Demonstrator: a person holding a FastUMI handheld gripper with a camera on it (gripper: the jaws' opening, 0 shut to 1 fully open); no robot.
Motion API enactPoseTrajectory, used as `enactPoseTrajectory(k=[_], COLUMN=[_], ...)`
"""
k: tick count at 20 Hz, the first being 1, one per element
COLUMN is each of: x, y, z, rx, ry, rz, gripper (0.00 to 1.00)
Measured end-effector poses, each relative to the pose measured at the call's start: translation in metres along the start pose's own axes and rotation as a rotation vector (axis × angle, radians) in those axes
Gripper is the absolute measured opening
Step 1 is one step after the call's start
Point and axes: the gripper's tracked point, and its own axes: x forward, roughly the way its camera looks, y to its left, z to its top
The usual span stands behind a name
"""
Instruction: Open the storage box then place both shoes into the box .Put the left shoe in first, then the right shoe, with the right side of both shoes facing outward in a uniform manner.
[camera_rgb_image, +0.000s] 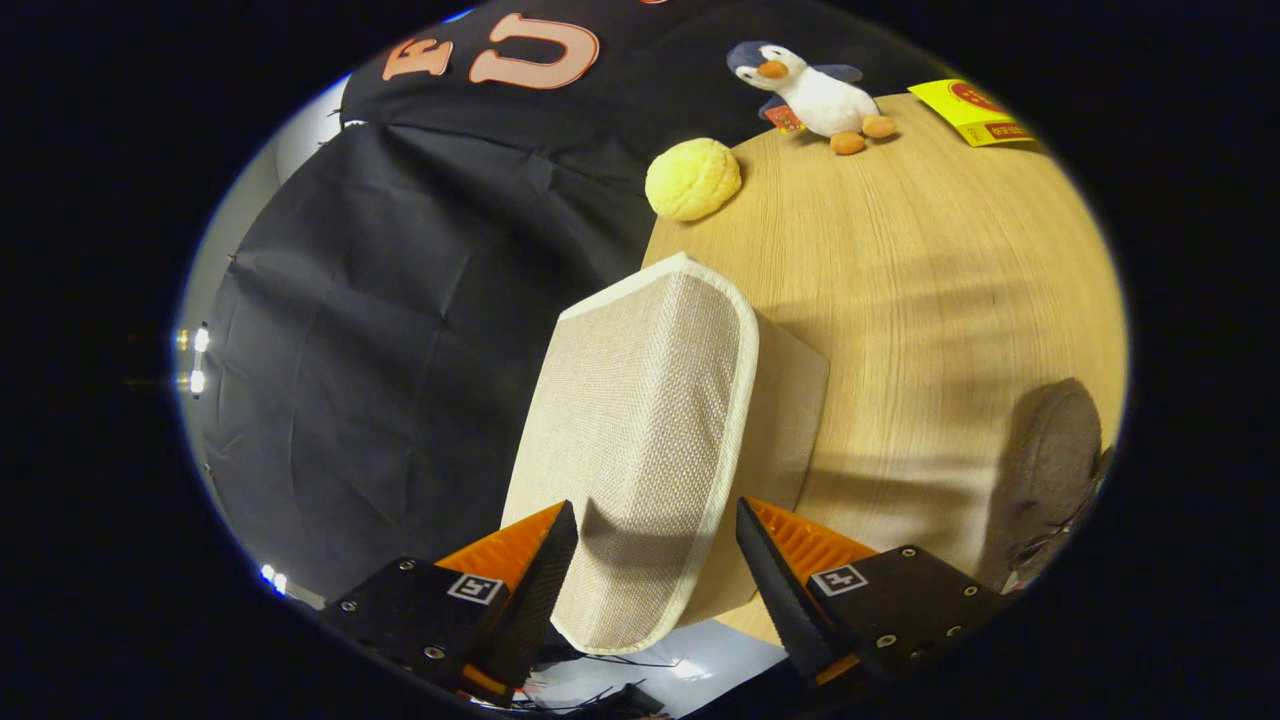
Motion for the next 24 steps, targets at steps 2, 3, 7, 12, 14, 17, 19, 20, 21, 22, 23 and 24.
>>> enactPoseTrajectory(k=[2,3,7,12,14,17,19,20,21,22,23,24], x=[0.001,0.000,-0.022,-0.056,-0.061,-0.063,-0.063,-0.060,-0.057,-0.051,-0.048,-0.040], y=[0.003,0.007,0.025,0.073,0.090,0.116,0.141,0.155,0.169,0.182,0.195,0.207], z=[-0.002,-0.002,0.004,0.029,0.036,0.038,0.045,0.048,0.050,0.052,0.053,0.055], rx=[0.006,0.004,0.027,0.009,-0.044,-0.086,-0.113,-0.130,-0.147,-0.163,-0.175,-0.184], ry=[0.001,0.003,-0.007,-0.099,-0.129,-0.149,-0.172,-0.179,-0.184,-0.193,-0.200,-0.208], rz=[0.012,0.022,0.076,0.150,0.147,0.147,0.167,0.177,0.187,0.195,0.200,0.206], gripper=[0.94,0.91,0.76,0.49,0.38,0.31,0.28,0.27,0.25,0.25,0.24,0.22])
